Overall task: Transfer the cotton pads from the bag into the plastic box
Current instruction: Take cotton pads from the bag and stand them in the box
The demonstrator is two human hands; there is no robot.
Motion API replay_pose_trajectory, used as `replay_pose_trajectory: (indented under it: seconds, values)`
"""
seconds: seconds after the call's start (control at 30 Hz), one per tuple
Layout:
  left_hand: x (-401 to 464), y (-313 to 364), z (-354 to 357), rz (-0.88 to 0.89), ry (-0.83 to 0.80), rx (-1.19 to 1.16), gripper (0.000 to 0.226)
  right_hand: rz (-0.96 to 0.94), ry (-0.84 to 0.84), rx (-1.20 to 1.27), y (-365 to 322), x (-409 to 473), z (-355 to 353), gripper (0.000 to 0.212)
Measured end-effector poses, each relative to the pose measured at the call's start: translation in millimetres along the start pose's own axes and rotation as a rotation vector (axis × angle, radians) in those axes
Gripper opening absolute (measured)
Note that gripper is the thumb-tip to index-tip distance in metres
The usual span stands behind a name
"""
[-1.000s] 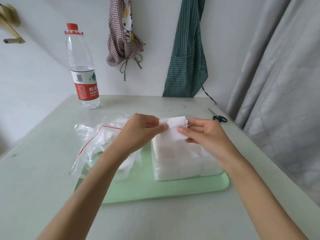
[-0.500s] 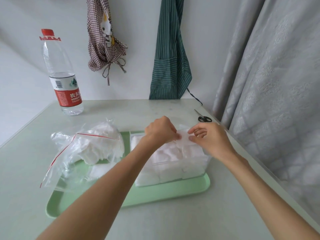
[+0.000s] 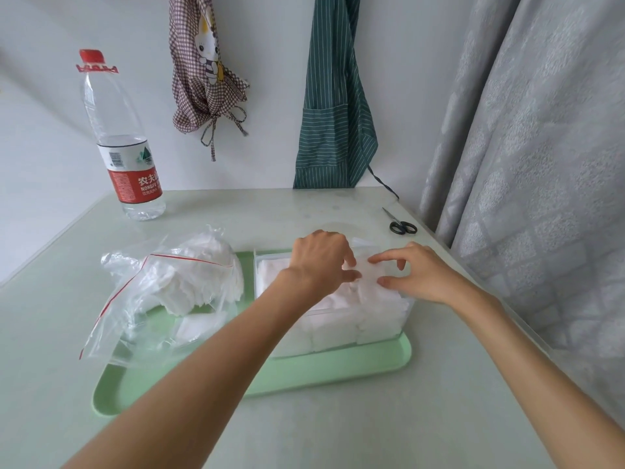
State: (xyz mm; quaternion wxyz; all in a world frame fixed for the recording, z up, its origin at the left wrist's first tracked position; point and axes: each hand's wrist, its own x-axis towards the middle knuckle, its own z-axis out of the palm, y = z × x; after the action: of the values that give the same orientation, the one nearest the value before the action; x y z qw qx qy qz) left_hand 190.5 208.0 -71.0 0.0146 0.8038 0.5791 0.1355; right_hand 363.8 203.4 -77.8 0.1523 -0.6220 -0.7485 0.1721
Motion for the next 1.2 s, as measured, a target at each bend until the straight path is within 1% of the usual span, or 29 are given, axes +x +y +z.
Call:
replay_pose_trajectory:
  seconds: [0.03, 0.07, 0.17, 0.2, 0.27, 0.33, 0.4, 0.47, 0.53, 0.6, 0.67, 0.73, 0.77, 0.87, 0.93, 0.97, 1.1, 1.17, 1.2]
  values:
    - [0.5, 1.0, 0.6, 0.006, 0.0, 0.014, 0.032, 0.004, 0.005, -0.025, -1.8, -1.0, -1.1, 0.036]
    - [0.6, 1.5, 0.3, 0.01, -0.005, 0.028, 0.031, -0.006, 0.049, -0.066, -4.8, -2.1, -2.3, 0.036]
    - [0.5, 0.8, -1.6, 0.011, -0.041, 0.011, 0.032, -0.095, 0.272, -0.136, -17.3, -10.8, -7.2, 0.025]
    - [-0.9, -1.0, -3.3, 0.007, -0.061, -0.021, 0.033, -0.12, 0.286, -0.137, -21.8, -13.8, -8.4, 0.021]
    - [-8.1, -5.7, -8.1, 0.0, -0.097, -0.106, 0.035, -0.132, 0.235, -0.167, -28.1, -17.7, -7.4, 0.019]
    - [-22.1, -9.9, -16.1, -0.011, -0.072, -0.194, 0.034, -0.107, 0.214, -0.177, -30.8, -19.1, -5.5, 0.017]
    - [-47.4, -17.6, -28.4, -0.049, 0.042, -0.249, 0.029, -0.104, 0.243, -0.121, -37.1, -23.9, -3.7, 0.015]
    - [-83.8, -34.4, -39.9, -0.12, 0.201, -0.279, 0.021, -0.143, 0.251, -0.058, -53.0, -30.8, 1.8, 0.015]
    - [-127.3, -58.3, -45.0, -0.241, 0.362, -0.295, 0.013, -0.233, 0.218, 0.009, -79.5, -41.5, 13.1, 0.016]
    - [-166.4, -85.6, -43.4, -0.36, 0.489, -0.243, 0.013, -0.34, 0.183, 0.077, -112.4, -52.7, 30.1, 0.013]
    - [-191.5, -113.9, -36.7, -0.442, 0.536, -0.132, 0.018, -0.437, 0.177, 0.091, -144.3, -54.9, 49.8, 0.008]
    - [-200.7, -136.4, -29.2, -0.485, 0.505, -0.058, 0.026, -0.506, 0.193, 0.045, -169.2, -49.1, 68.9, 0.008]
    - [-204.3, -145.2, -27.0, -0.493, 0.471, -0.039, 0.033, -0.53, 0.194, 0.017, -181.1, -45.2, 78.6, 0.01]
    - [-208.0, -153.8, -19.7, -0.464, 0.325, -0.045, 0.062, -0.587, 0.171, -0.093, -199.9, -32.7, 101.7, 0.015]
    - [-209.1, -154.0, -14.8, -0.442, 0.242, -0.074, 0.073, -0.608, 0.134, -0.219, -205.2, -26.3, 112.8, 0.018]
    - [-208.9, -154.2, -13.7, -0.435, 0.229, -0.087, 0.076, -0.599, 0.105, -0.285, -206.4, -24.2, 116.4, 0.021]
    - [-206.2, -154.8, -16.4, -0.421, 0.207, -0.065, 0.078, -0.513, -0.038, -0.548, -209.3, -16.2, 125.8, 0.049]
    - [-205.3, -153.9, -16.4, -0.421, 0.197, -0.05, 0.079, -0.486, -0.084, -0.622, -212.3, -14.4, 130.7, 0.051]
    - [-205.2, -152.9, -16.6, -0.422, 0.198, -0.045, 0.077, -0.481, -0.076, -0.627, -213.4, -13.6, 133.9, 0.046]
